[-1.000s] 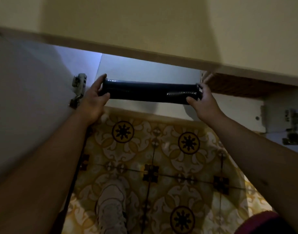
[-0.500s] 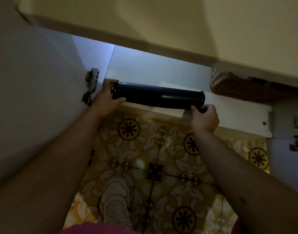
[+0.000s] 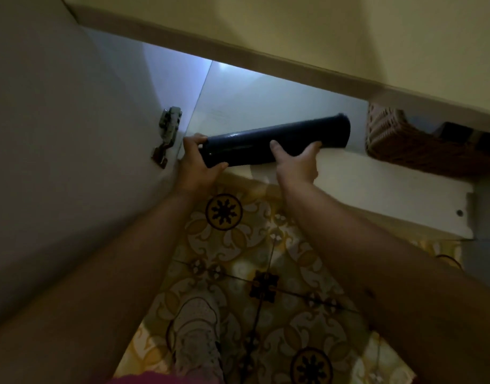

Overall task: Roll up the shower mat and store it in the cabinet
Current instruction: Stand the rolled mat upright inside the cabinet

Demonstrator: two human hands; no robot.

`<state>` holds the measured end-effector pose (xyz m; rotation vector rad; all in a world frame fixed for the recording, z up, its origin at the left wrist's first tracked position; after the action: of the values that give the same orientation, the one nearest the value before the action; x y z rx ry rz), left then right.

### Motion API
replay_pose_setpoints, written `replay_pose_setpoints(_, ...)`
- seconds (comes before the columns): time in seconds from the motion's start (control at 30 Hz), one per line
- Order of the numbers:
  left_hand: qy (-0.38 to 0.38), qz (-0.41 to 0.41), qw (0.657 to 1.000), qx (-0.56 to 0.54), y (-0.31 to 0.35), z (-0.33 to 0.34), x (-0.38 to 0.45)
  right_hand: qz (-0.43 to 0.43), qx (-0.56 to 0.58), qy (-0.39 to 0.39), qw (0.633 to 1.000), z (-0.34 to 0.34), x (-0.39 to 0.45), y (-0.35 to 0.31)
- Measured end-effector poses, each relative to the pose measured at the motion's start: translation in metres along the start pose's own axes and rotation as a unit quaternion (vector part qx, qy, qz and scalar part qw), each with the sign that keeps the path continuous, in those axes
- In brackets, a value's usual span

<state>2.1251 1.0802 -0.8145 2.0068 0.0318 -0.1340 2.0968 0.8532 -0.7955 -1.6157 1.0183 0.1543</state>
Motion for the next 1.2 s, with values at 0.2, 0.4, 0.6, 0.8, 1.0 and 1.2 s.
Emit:
replay_pose_setpoints(0.2, 0.089, -0.004, 0.995, -0.037, 0.004, 0.011, -0.007, -0.054, -0.073, 0.0, 0.996, 0.03, 0.017, -0.036)
replay_pose_setpoints(0.4, 0.122, 0.018, 0.992, 0.041, 0.009, 0.016, -0.014, -0.04, -0.014, -0.028, 0.999, 0.064, -0.015, -0.004)
replay_pose_setpoints(0.6, 0.137, -0.03, 0.985, 0.098, 0.007, 0.022, -0.011, -0.1, -0.111, -0.072, 0.986, 0.085, -0.002, -0.037)
replay_pose_setpoints(0.8, 0.115, -0.04, 0.992, 0.032, 0.005, 0.026, -0.016, -0.137, -0.106, -0.127, 0.977, 0.099, 0.01, -0.043)
replay_pose_setpoints(1.0, 0.156, -0.045, 0.985, 0.062, 0.015, 0.033, -0.017, -0.155, -0.138, -0.212, 0.955, 0.103, 0.011, -0.047)
replay_pose_setpoints(1.2, 0.173, -0.047, 0.975, 0.131, 0.019, 0.038, -0.013, -0.121, -0.14, -0.254, 0.949, 0.105, 0.017, -0.05)
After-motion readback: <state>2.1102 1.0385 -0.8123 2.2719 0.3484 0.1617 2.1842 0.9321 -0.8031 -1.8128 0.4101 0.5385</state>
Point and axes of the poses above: each hand's wrist, its own x-axis towards the middle knuckle, its own z-axis out of the palm, y = z × x, the point moved 6 cm from there along x, towards the middle knuckle, and after that the axes turned 6 degrees about z, right-handed, at the moved point
